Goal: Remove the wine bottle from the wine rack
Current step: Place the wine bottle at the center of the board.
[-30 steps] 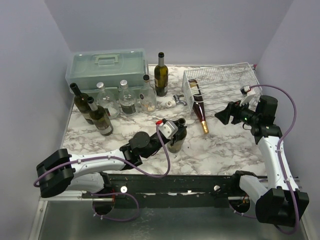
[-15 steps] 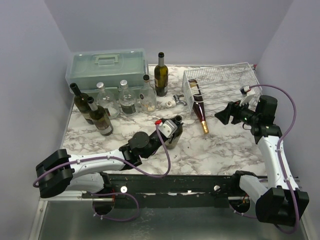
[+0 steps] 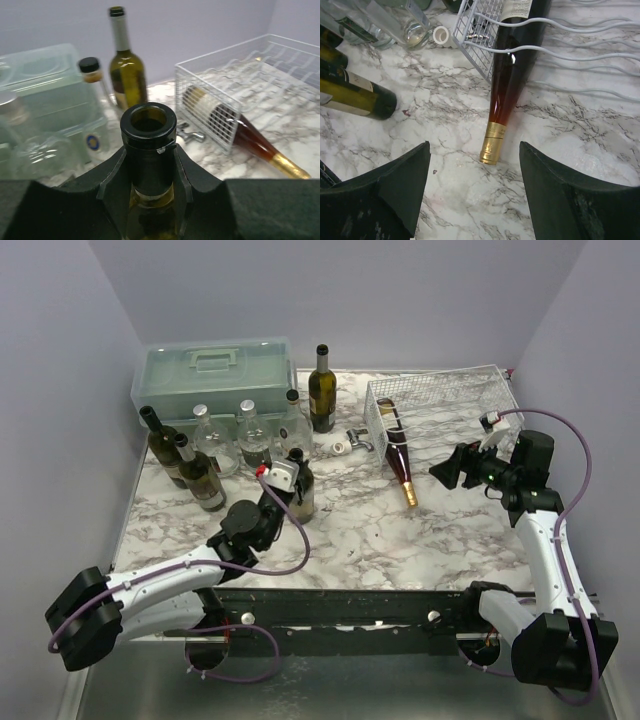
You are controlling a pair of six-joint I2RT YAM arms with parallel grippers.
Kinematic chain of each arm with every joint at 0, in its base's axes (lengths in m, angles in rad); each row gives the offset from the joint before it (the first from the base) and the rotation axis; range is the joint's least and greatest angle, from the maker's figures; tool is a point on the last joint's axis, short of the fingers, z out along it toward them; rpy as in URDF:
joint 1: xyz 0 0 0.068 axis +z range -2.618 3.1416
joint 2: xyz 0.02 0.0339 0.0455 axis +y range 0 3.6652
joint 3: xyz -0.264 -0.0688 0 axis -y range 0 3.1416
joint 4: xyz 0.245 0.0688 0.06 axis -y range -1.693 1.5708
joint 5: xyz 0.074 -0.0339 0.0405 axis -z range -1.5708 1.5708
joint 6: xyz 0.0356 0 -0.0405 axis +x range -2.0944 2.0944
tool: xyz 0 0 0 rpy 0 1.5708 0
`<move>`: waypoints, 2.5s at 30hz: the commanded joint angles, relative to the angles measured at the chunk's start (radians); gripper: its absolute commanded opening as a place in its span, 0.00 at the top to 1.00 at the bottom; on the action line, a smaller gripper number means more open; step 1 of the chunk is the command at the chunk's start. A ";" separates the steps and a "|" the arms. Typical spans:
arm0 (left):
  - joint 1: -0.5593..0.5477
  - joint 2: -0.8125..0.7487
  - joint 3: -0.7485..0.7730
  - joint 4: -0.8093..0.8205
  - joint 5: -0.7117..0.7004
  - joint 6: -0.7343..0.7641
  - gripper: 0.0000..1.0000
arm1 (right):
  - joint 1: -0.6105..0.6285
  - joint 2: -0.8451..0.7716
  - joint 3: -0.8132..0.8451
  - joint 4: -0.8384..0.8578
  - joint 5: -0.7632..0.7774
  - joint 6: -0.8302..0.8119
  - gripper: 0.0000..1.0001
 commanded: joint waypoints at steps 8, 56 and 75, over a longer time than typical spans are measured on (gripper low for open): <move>0.212 -0.102 -0.023 0.101 -0.133 -0.003 1.00 | -0.005 0.011 -0.008 0.008 0.014 -0.023 0.25; 0.409 -0.225 -0.011 -0.116 -0.066 -0.131 0.17 | -0.006 0.020 -0.008 0.006 0.018 -0.033 0.25; 0.409 -0.572 0.149 -0.822 0.095 -0.437 0.01 | -0.006 0.014 -0.013 0.003 0.008 -0.050 0.25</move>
